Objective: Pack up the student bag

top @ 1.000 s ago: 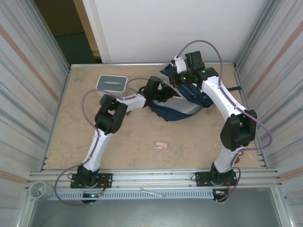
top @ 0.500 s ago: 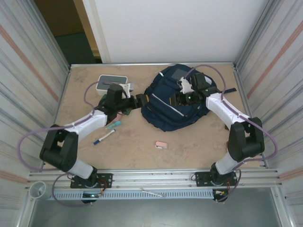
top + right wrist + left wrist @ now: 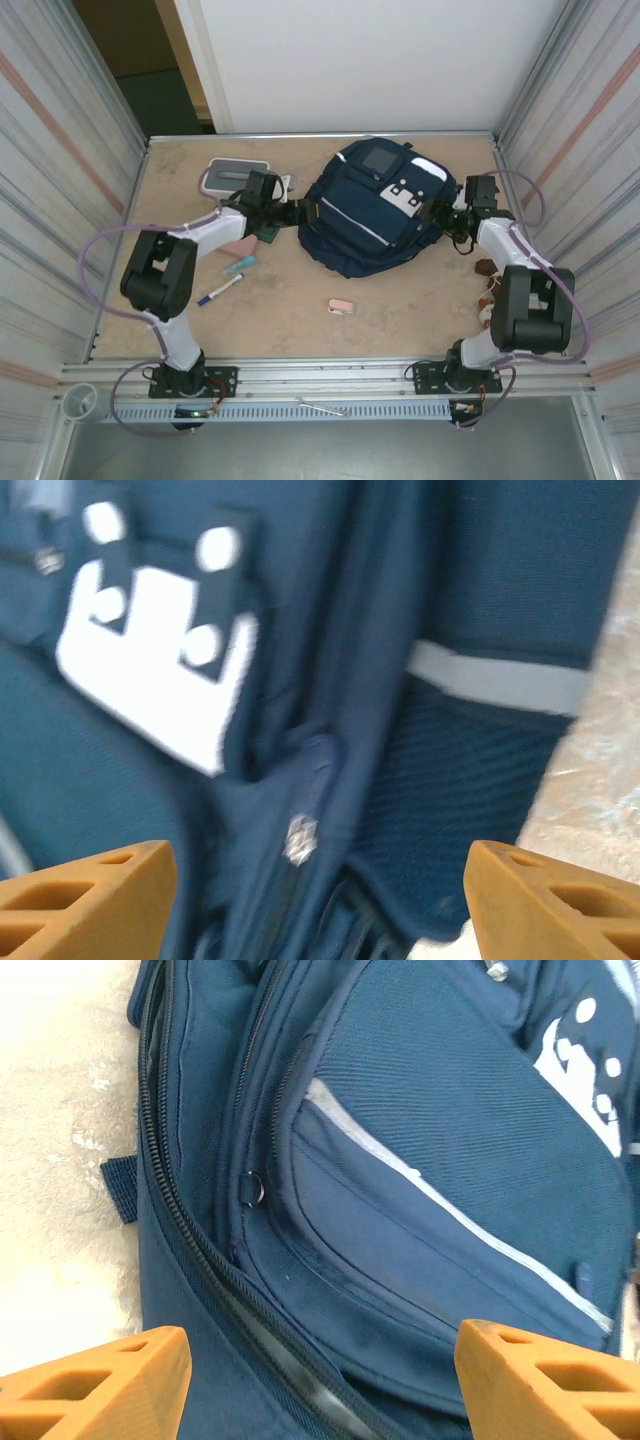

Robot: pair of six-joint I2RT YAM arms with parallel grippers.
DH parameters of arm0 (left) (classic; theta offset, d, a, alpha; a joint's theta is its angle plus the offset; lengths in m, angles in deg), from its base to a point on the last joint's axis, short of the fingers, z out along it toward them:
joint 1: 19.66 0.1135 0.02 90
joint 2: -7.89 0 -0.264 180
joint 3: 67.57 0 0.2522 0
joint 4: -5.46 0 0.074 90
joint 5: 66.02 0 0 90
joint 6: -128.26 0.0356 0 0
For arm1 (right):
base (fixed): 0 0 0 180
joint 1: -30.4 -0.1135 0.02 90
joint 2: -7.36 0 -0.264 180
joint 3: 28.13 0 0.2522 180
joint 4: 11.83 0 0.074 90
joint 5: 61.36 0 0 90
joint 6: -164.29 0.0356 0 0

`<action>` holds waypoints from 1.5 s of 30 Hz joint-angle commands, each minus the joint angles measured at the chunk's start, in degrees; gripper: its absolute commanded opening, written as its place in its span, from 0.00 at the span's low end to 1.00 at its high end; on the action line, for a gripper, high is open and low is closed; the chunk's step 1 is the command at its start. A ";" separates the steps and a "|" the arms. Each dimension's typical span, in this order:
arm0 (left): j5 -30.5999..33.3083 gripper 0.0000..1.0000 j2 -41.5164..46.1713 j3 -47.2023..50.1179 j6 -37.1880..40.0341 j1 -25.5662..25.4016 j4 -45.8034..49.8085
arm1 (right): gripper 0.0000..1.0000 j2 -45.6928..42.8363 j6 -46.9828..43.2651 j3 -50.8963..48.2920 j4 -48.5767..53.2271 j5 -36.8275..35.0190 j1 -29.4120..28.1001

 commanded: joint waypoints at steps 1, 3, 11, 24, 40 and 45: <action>-2.84 0.70 -3.43 -2.62 1.26 -2.53 3.00 | 0.77 5.29 6.24 2.20 -5.25 2.00 -0.98; -3.98 0.70 -4.15 -2.23 0.49 -4.16 2.21 | 0.77 8.05 6.99 4.14 -6.85 2.63 -1.75; -11.52 0.67 -5.27 -2.36 -3.93 -13.67 -4.57 | 0.73 20.81 6.16 21.03 -4.82 3.95 -8.51; -16.88 0.68 -4.93 -16.66 9.14 -24.91 2.85 | 0.76 22.33 -2.48 37.24 7.59 -6.67 -6.17; 0.41 0.71 9.52 4.58 1.23 -0.23 3.12 | 0.70 -0.32 -0.95 0.62 1.30 -4.75 -22.75; 1.19 0.72 1.80 -1.02 1.86 -0.31 5.58 | 0.63 -0.17 -2.20 -3.51 0.57 -4.85 -19.40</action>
